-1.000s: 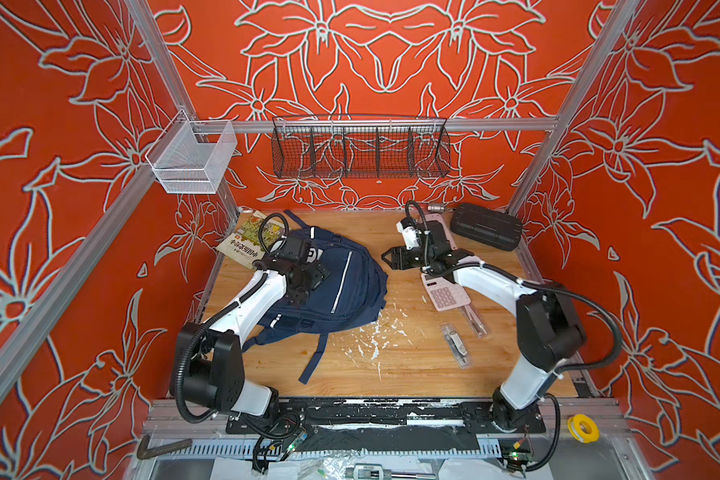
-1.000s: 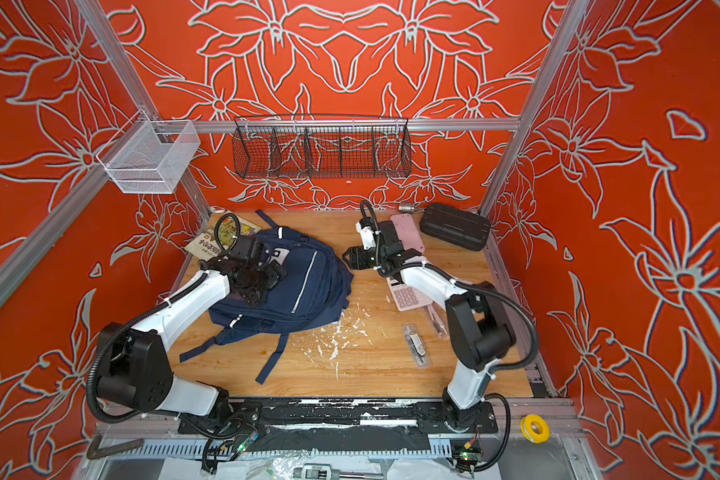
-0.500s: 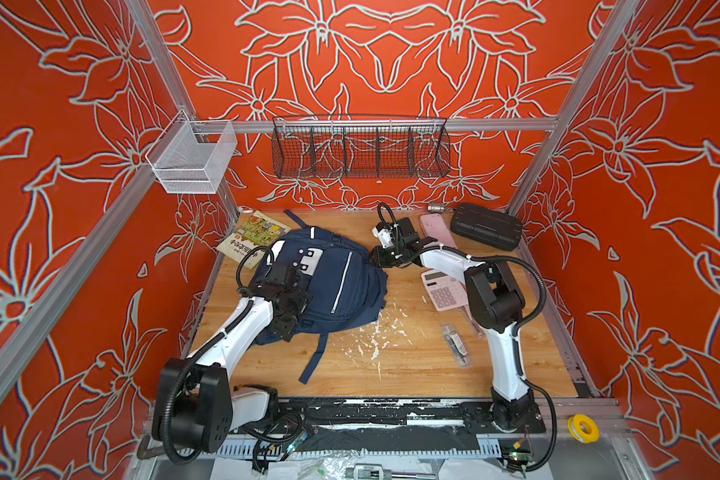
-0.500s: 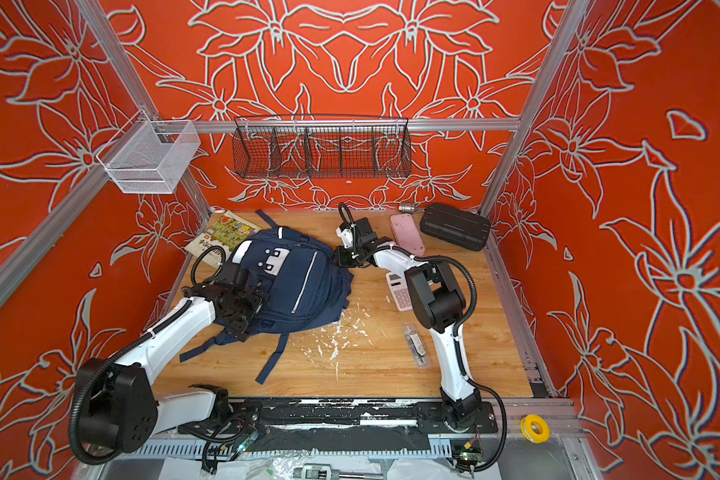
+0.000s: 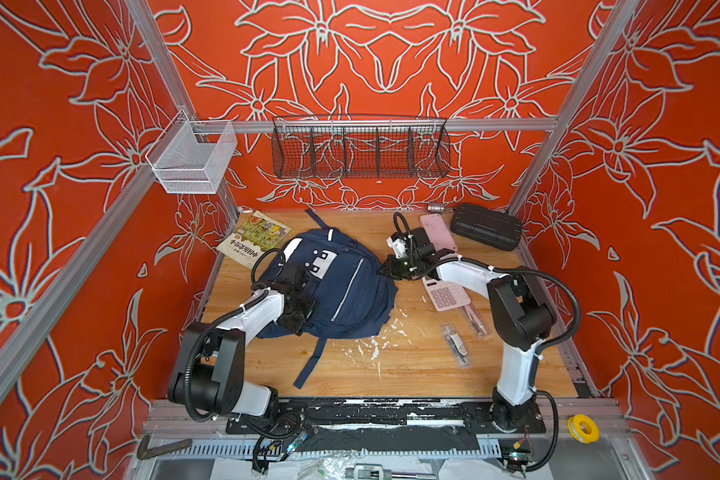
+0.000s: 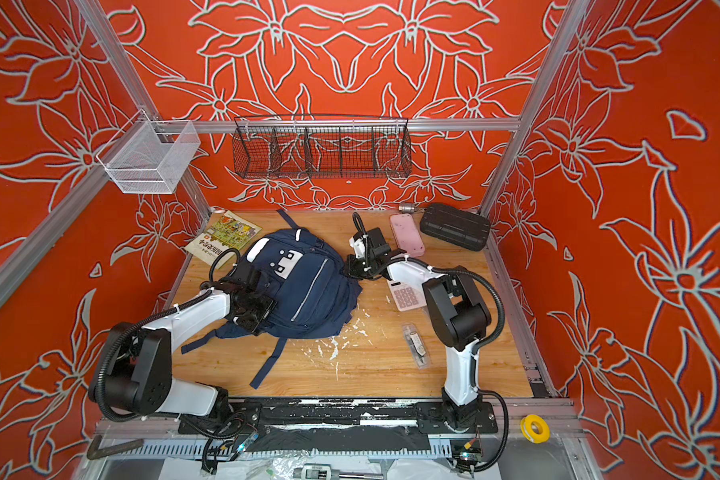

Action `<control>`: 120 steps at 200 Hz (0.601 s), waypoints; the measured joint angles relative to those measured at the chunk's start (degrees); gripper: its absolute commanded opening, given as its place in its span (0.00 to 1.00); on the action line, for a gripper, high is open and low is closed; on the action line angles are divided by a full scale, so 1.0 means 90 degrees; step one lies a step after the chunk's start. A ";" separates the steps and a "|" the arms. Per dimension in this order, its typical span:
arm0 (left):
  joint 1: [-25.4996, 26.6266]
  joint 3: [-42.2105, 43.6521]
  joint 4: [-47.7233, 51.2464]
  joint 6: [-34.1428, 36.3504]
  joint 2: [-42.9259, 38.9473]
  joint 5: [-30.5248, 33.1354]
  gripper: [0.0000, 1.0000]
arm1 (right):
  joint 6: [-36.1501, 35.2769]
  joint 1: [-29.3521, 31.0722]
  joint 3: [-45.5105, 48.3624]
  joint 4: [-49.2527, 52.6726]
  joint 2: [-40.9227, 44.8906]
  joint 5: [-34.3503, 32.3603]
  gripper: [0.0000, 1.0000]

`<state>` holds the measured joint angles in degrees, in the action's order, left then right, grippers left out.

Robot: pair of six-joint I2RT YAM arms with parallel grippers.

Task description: Pack the student bag

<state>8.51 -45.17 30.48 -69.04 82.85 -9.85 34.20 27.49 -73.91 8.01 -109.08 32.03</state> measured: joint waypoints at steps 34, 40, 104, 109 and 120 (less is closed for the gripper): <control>0.0029 -0.0151 -0.0126 0.0221 -0.0012 -0.0141 0.10 | 0.0085 0.0000 0.0209 0.0146 0.0532 -0.0075 0.00; 0.0044 -0.0240 -0.0070 0.0321 -0.0005 -0.0148 0.08 | 0.0085 0.0002 0.0245 0.0204 0.0665 -0.0109 0.00; 0.0029 -0.3070 0.1338 0.2106 0.1540 -0.0102 0.09 | 0.0816 0.0301 0.1367 -0.0090 0.2076 -0.1319 0.00; 0.0007 -0.3293 0.1433 0.2268 0.1749 -0.0061 0.13 | 0.0947 0.0381 0.1460 -0.0177 0.2076 -0.1452 0.00; -0.0036 -0.3640 0.1596 0.2567 0.2081 0.0024 0.35 | 0.1183 0.0559 0.1664 -0.0338 0.2067 -0.1700 0.00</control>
<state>8.19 -77.93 44.84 -45.93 101.58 -9.63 44.84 32.51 -58.94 4.97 -90.48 16.73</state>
